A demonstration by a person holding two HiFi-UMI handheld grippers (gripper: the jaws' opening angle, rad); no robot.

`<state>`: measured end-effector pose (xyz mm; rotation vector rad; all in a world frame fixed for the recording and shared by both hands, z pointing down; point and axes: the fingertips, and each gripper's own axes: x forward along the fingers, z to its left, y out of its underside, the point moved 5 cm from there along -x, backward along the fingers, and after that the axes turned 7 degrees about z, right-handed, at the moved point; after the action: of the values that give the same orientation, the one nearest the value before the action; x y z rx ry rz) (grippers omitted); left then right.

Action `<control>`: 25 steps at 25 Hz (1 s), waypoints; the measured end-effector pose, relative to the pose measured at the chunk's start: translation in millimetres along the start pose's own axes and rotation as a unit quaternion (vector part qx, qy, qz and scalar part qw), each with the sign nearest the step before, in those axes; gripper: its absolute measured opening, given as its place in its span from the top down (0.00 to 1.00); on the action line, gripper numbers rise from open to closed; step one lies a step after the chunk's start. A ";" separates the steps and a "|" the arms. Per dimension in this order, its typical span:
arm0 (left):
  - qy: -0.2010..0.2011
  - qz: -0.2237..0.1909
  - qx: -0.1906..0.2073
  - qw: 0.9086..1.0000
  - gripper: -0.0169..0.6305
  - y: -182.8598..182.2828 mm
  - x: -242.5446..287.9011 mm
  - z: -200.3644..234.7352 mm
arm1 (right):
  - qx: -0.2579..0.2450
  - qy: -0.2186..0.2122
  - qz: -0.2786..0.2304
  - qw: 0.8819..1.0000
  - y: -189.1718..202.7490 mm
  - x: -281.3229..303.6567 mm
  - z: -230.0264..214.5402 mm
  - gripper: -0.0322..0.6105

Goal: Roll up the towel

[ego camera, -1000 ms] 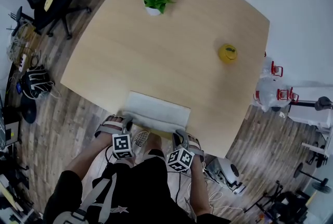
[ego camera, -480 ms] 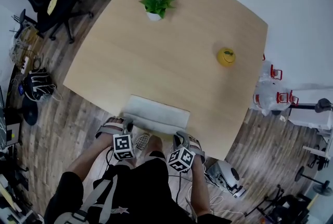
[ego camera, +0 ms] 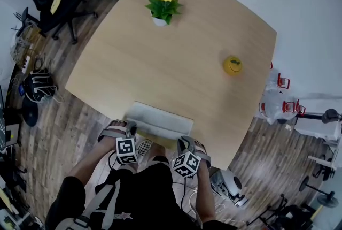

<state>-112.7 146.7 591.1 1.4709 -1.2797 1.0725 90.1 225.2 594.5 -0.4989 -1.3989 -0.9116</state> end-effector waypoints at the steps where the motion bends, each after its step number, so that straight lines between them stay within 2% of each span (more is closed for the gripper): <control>1: 0.000 0.000 -0.001 1.000 0.87 -0.6 0.4 2.5 | 0.000 0.000 0.000 1.000 -0.7 0.4 -2.5 0.85; 17: 0.008 0.004 -0.006 1.000 0.86 -11.2 18.9 38.9 | 0.009 -0.012 -0.006 1.000 -8.4 18.9 -33.9 0.85; 25: 0.009 0.001 -0.002 1.000 0.87 -12.8 22.3 39.8 | 0.013 -0.025 -0.015 0.999 -7.7 21.8 -36.5 0.85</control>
<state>-95.6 103.9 602.3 1.4545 -1.2703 1.0828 104.9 187.0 608.6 -0.4849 -1.4650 -0.9097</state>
